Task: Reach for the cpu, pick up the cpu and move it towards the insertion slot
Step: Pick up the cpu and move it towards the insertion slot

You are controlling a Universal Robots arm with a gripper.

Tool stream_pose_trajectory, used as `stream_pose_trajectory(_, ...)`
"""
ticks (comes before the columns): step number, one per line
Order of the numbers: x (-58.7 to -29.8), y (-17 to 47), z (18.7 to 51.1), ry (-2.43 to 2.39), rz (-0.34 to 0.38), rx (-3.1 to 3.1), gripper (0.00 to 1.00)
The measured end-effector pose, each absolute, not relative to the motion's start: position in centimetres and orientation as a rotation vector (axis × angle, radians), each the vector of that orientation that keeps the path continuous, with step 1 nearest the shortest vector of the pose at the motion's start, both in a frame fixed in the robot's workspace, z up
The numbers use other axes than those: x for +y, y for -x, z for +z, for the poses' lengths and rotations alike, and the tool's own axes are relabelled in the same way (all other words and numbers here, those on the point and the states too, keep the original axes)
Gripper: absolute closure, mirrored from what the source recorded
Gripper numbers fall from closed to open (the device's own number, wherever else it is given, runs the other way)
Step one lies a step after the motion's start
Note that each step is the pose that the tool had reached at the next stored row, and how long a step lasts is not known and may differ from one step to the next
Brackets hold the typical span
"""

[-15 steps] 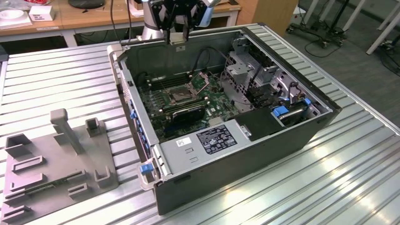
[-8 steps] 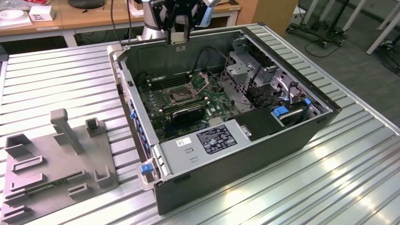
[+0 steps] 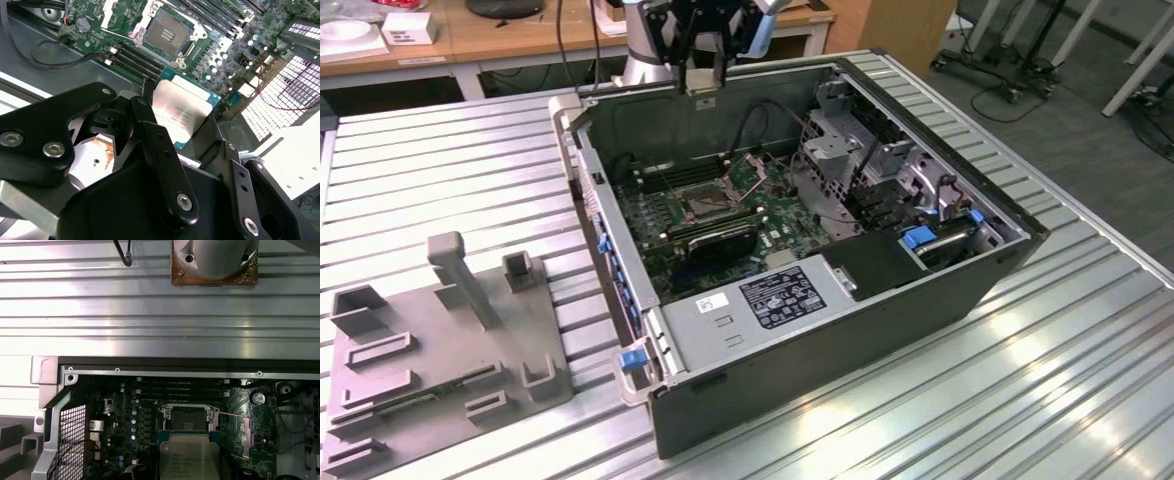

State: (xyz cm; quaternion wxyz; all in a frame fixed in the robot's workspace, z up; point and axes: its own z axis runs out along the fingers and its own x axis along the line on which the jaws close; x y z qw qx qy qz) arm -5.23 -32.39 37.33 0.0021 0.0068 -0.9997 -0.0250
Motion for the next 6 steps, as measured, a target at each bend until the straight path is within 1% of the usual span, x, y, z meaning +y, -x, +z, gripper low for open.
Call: stream_pose_trajectory(6,-32.39,5.22,37.31,-0.022,-0.08,-3.139,0.45)
